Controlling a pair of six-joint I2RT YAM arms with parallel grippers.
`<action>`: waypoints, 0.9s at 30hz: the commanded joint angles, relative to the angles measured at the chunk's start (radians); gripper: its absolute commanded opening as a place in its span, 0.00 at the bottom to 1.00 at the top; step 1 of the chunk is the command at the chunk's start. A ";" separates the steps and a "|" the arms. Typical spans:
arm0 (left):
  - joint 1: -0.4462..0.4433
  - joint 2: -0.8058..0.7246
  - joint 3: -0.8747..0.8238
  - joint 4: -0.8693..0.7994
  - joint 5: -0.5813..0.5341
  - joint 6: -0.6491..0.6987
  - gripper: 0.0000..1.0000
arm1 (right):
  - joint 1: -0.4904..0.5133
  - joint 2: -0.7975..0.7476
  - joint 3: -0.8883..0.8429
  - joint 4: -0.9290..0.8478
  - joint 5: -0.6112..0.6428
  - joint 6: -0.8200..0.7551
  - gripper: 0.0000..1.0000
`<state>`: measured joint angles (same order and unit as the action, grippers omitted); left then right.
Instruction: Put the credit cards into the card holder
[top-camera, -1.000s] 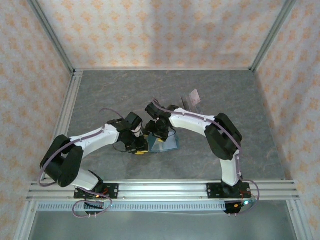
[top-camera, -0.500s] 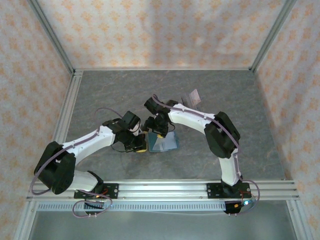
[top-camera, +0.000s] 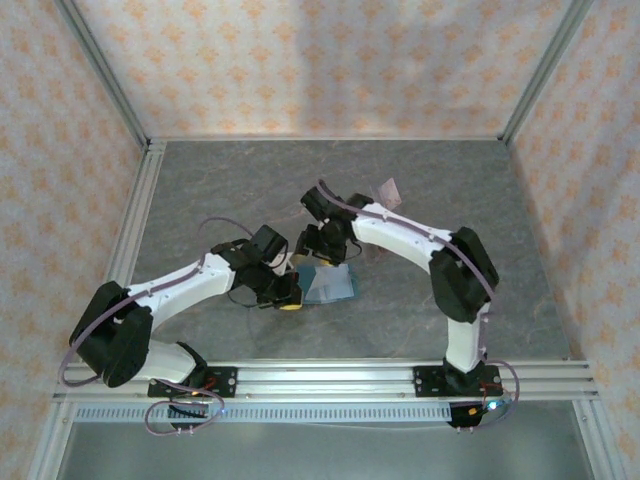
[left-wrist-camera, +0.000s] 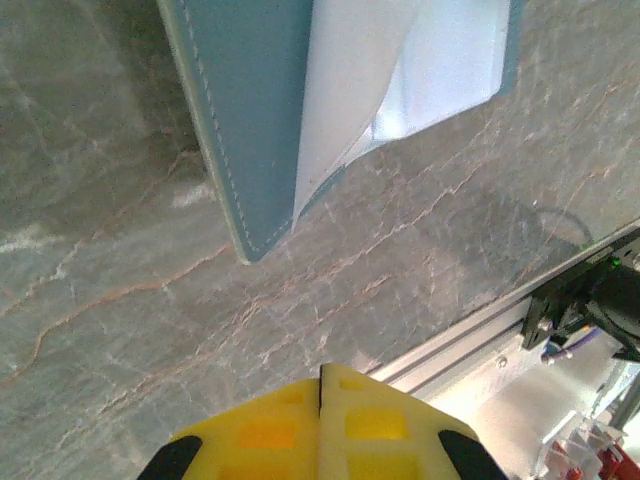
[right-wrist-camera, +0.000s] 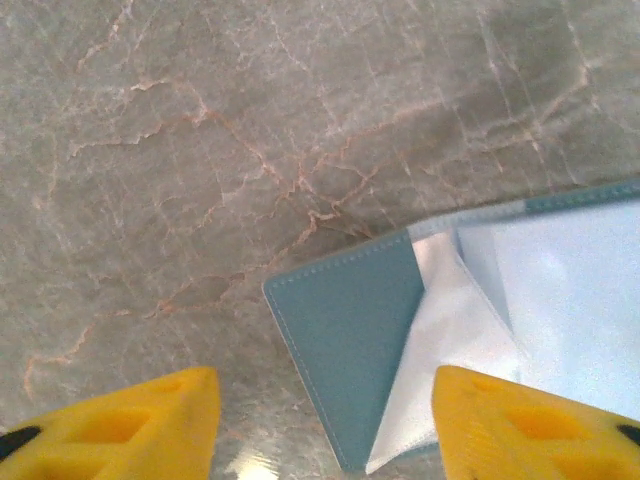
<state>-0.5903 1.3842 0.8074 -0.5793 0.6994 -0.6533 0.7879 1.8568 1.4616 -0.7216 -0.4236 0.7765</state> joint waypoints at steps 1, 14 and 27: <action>0.000 0.016 0.030 0.019 0.025 0.024 0.00 | 0.037 -0.066 -0.107 0.097 -0.025 0.058 0.65; 0.017 -0.026 0.003 -0.005 0.014 0.027 0.00 | 0.092 -0.012 -0.199 0.214 -0.007 0.183 0.75; 0.097 -0.061 -0.033 -0.013 0.040 0.034 0.00 | 0.103 -0.034 -0.241 0.200 -0.024 0.178 0.80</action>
<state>-0.5068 1.3434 0.7864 -0.6052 0.7185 -0.6449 0.8841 1.8183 1.2129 -0.5232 -0.4446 0.9501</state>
